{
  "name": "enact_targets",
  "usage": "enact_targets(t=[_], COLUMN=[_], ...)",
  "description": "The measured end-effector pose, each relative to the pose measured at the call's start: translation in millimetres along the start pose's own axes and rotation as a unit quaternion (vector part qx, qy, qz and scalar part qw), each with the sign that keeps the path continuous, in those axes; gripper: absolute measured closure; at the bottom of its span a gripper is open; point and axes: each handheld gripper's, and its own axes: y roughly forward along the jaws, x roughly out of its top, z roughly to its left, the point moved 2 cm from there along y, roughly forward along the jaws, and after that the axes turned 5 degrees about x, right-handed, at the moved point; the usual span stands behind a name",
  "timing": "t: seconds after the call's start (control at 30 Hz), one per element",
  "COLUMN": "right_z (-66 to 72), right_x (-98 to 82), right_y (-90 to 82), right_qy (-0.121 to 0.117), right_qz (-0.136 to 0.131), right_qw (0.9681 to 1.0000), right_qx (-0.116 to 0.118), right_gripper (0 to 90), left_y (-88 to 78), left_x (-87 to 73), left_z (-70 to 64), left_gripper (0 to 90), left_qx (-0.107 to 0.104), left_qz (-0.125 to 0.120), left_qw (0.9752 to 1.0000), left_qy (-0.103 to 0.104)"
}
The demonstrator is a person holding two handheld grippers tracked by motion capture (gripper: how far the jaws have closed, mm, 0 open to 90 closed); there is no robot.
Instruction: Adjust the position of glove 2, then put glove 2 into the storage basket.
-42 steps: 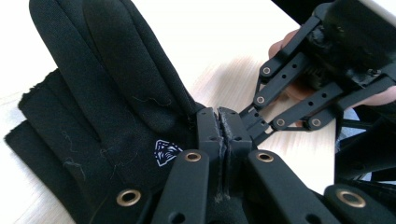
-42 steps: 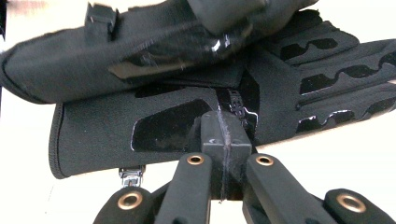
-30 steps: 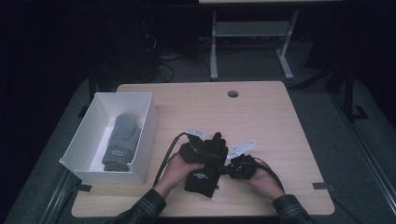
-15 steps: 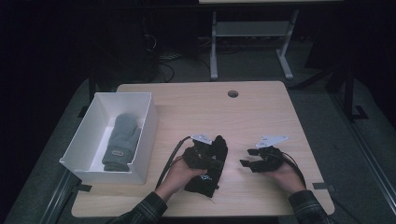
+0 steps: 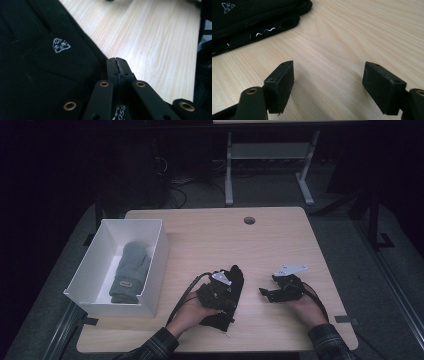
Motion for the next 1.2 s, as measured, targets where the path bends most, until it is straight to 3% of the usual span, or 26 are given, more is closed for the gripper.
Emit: enact_targets(t=[0.23, 0.43, 0.5, 0.53, 0.57, 0.63, 0.73, 0.8, 0.9, 1.07, 1.2], right_z=[-1.5, -2.0, -2.0, -2.0, -2.0, -2.0, -1.8, -1.7, -1.3, -0.7, 0.4], right_x=[-2.1, -1.9, -1.9, -2.0, -1.9, -1.9, -1.5, -1.5, -1.4, -1.1, -1.9], right_y=[0.7, 1.2, 1.3, 1.3, 1.3, 1.4, 1.8, 1.9, 2.0, 2.4, 1.6], right_qy=[0.004, 0.004, 0.004, 0.004, 0.004, 0.004, 0.005, 0.005, 0.006, 0.006, 0.008], right_qz=[-0.008, -0.008, -0.008, -0.008, -0.008, -0.008, -0.007, -0.007, -0.006, -0.006, -0.006], right_qw=[1.0, 1.0, 1.0, 1.0, 1.0, 1.0, 1.0, 1.0, 1.0, 0.9999, 0.9999], right_qx=[-0.001, -0.003, -0.003, -0.003, -0.003, -0.004, -0.003, -0.003, -0.005, -0.006, -0.007], right_gripper=[20.0, 18.9, 18.9, 18.9, 18.8, 18.6, 17.9, 17.8, 17.3, 16.9, 16.9], left_y=[-8.3, -27.3, -31.6, -34.7, -36.0, -40.7, -45.5, -50.0, -55.0, -54.7, -48.0], left_x=[-9.4, -21.0, -24.3, -26.1, -27.4, -29.3, -28.3, -25.5, -21.4, -11.8, -3.8], left_z=[3.9, 18.1, 22.4, 26.1, 27.5, 32.2, 36.4, 39.7, 44.3, 51.4, 56.0], left_gripper=[89.5, 89.5, 89.5, 89.5, 89.5, 89.5, 88.0, 80.9, 68.5, 37.4, 26.3], left_qx=[0.024, 0.064, 0.075, 0.082, 0.087, 0.096, 0.104, 0.103, 0.117, 0.119, 0.124], left_qz=[0.012, 0.025, 0.02, 0.025, 0.018, 0.021, 0.001, -0.011, -0.029, -0.052, -0.052], left_qw=[0.9996, 0.9976, 0.997, 0.9963, 0.996, 0.9951, 0.9946, 0.9947, 0.9927, 0.9908, 0.9891], left_qy=[0.009, 0.013, 0.001, 0.008, 0.0, 0.003, -0.003, 0.002, 0.009, 0.037, 0.06])
